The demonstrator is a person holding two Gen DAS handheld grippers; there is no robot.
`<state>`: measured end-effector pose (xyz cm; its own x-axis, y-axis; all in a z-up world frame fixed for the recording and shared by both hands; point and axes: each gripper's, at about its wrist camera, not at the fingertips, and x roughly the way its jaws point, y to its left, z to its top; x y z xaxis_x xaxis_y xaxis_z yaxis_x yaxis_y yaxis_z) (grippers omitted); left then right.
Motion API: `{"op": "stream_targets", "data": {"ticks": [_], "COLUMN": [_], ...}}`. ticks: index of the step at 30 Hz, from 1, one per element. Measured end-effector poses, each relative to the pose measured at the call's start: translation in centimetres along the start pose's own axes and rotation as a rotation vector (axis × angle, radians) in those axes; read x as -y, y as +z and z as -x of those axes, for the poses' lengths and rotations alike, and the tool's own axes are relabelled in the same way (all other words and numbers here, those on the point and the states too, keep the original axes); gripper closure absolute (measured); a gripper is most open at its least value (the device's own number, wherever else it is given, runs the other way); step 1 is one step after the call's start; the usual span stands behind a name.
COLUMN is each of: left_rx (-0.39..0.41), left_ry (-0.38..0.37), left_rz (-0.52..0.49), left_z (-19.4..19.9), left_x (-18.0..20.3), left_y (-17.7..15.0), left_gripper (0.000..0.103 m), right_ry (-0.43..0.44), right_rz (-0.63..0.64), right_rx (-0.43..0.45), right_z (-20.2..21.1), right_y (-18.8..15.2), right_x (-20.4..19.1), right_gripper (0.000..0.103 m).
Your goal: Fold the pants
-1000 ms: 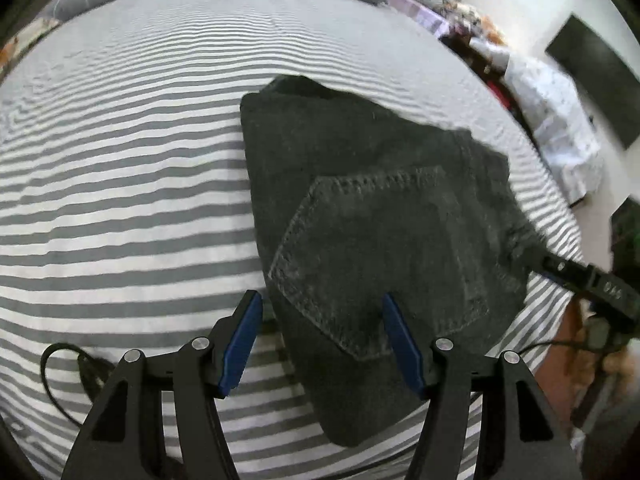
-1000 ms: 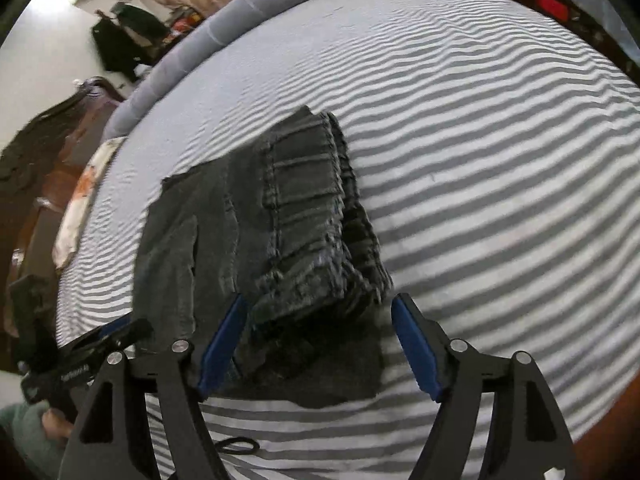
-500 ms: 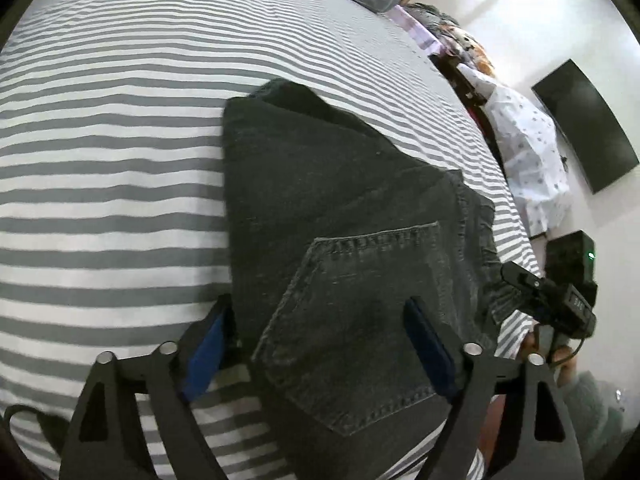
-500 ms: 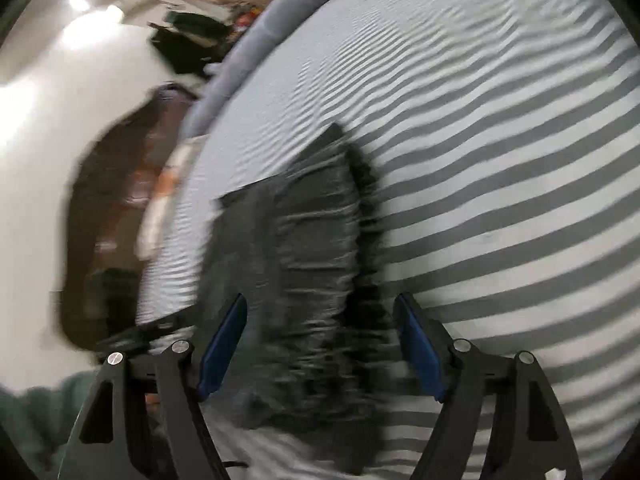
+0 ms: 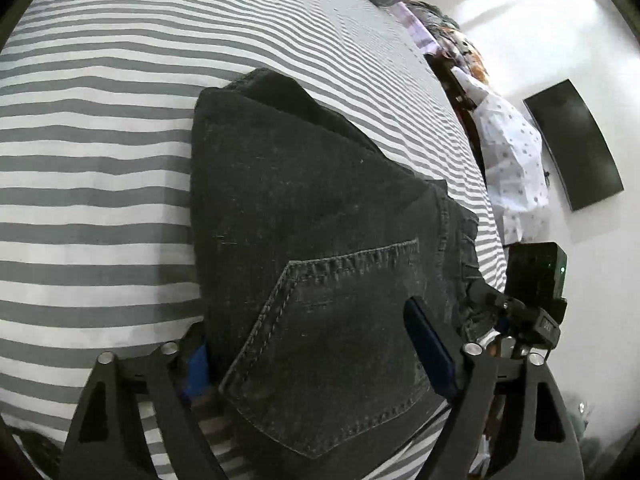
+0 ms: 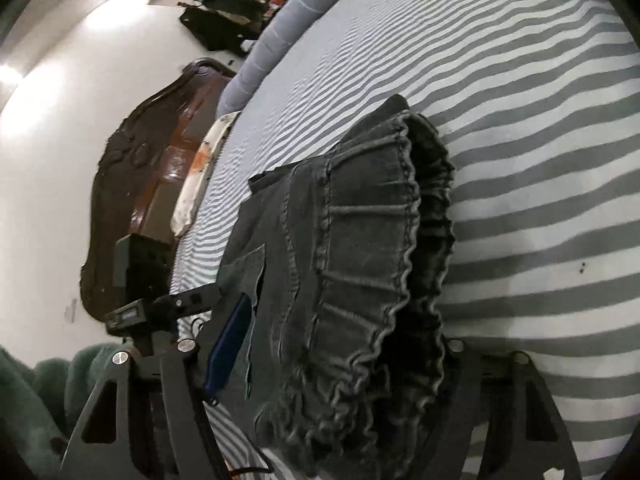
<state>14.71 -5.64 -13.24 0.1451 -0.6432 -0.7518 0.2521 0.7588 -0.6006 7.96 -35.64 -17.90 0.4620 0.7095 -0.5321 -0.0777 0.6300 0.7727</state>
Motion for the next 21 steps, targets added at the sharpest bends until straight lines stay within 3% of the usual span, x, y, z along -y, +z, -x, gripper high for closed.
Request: {"op": "stream_targets", "data": {"ticks": [2,4,7,9,14,21], "left_rx": [0.006,0.012,0.034,0.051,0.092,0.169], "left_ry": [0.062,0.034,0.071,0.101,0.080,0.082], "left_rz": [-0.005,0.033,0.029,-0.012,-0.018,0.016], "left_z": [0.3,0.9,1.3,1.8,4.5,10.5], "left_x": [-0.3,-0.9,-0.2,0.9,1.3,-1.4], "left_y": [-0.4,-0.5,-0.7,-1.1,-1.6,-1.6], "left_gripper": [0.057,0.074,0.084,0.087,0.089,0.089], "right_ry": [-0.048,-0.053,-0.121,-0.132,-0.164,-0.149], "right_rz": [-0.039,-0.094,-0.086,-0.101,-0.074,-0.014], "right_rx": [-0.004,0.010,0.038,0.065,0.064,0.051], "right_z": [0.1,0.5,0.5,0.8,1.4,-1.2], "right_y": [-0.3,-0.7,-1.0,-1.0,-0.9,0.1], "right_x": [0.3,0.5,-1.7,-3.4,-7.2,-13.6], "right_gripper": [0.068,0.072,0.076,0.077,0.077,0.078]}}
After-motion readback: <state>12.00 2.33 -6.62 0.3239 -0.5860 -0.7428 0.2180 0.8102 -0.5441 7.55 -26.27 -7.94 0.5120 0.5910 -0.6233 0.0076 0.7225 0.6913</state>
